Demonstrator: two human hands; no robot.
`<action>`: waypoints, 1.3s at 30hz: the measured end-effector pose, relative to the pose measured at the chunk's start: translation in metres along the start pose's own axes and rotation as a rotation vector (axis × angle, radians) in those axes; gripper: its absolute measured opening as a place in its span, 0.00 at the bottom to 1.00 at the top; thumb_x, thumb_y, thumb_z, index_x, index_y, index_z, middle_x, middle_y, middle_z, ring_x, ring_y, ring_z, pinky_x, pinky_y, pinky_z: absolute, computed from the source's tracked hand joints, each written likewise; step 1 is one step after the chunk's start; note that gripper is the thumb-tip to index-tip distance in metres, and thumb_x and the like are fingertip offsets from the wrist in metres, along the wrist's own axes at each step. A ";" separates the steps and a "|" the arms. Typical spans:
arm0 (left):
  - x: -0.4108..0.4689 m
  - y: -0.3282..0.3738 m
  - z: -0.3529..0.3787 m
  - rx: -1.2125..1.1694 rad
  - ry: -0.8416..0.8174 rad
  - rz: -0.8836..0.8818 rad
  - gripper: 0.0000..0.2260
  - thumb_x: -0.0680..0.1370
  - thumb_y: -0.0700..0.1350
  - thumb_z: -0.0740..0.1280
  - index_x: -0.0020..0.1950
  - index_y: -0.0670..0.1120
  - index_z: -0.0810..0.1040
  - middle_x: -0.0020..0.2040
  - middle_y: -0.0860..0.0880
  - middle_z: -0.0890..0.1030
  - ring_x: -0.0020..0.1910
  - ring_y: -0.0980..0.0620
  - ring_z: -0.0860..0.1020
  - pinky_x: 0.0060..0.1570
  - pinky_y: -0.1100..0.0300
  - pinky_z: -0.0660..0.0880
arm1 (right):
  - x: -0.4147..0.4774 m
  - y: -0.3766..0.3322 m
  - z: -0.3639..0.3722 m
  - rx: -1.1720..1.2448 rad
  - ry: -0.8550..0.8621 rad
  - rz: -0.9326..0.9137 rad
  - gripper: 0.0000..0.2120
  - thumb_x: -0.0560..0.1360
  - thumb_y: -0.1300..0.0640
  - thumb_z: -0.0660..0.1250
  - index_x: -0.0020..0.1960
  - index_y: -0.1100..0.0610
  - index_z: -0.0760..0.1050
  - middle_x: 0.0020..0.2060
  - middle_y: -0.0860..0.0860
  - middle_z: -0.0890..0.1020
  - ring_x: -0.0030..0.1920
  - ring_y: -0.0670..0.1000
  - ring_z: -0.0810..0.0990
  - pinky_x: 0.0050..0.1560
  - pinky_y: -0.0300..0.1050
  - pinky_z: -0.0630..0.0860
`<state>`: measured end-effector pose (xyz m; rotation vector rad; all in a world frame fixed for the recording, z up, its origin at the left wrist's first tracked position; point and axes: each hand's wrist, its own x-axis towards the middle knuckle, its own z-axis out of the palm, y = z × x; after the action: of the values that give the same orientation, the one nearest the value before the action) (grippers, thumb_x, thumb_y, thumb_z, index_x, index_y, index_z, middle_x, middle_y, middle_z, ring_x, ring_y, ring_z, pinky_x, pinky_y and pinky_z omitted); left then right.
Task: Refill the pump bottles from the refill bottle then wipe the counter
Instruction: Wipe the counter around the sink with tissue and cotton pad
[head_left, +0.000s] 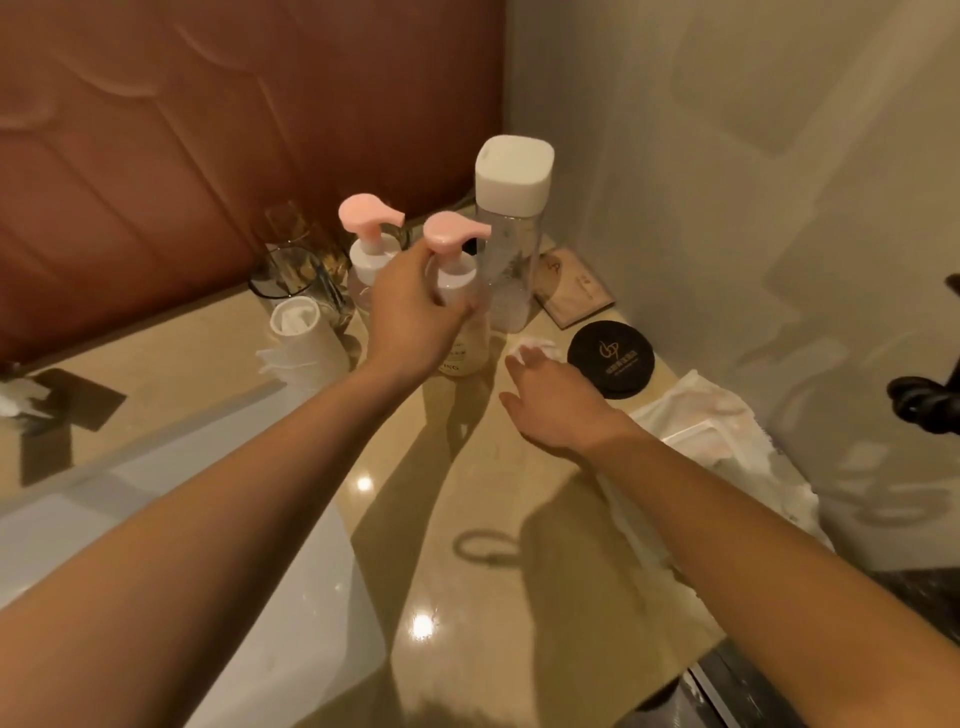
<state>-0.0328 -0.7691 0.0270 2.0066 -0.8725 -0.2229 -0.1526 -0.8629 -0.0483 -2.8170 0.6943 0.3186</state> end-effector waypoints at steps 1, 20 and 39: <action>-0.001 -0.002 -0.001 0.025 0.014 0.008 0.23 0.73 0.44 0.72 0.66 0.47 0.72 0.62 0.49 0.76 0.57 0.54 0.73 0.51 0.62 0.71 | -0.010 -0.004 0.001 -0.027 -0.026 -0.031 0.23 0.81 0.49 0.53 0.71 0.60 0.60 0.73 0.59 0.60 0.69 0.60 0.66 0.60 0.52 0.70; -0.081 -0.046 -0.033 0.256 -0.196 -0.142 0.07 0.78 0.46 0.65 0.54 0.49 0.78 0.48 0.54 0.78 0.41 0.55 0.77 0.44 0.56 0.75 | -0.033 -0.017 0.013 -0.083 -0.043 0.175 0.35 0.80 0.39 0.47 0.76 0.64 0.49 0.75 0.63 0.54 0.75 0.61 0.52 0.74 0.53 0.51; -0.101 -0.023 -0.020 0.170 -0.315 -0.073 0.05 0.77 0.45 0.65 0.47 0.51 0.81 0.45 0.54 0.80 0.39 0.56 0.77 0.43 0.58 0.75 | -0.088 -0.006 0.004 -0.313 -0.169 0.221 0.36 0.80 0.37 0.44 0.75 0.65 0.56 0.73 0.61 0.64 0.72 0.59 0.63 0.71 0.50 0.59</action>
<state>-0.0862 -0.6821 0.0025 2.1996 -1.0433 -0.5330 -0.2266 -0.8184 -0.0281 -2.9528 0.9952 0.7562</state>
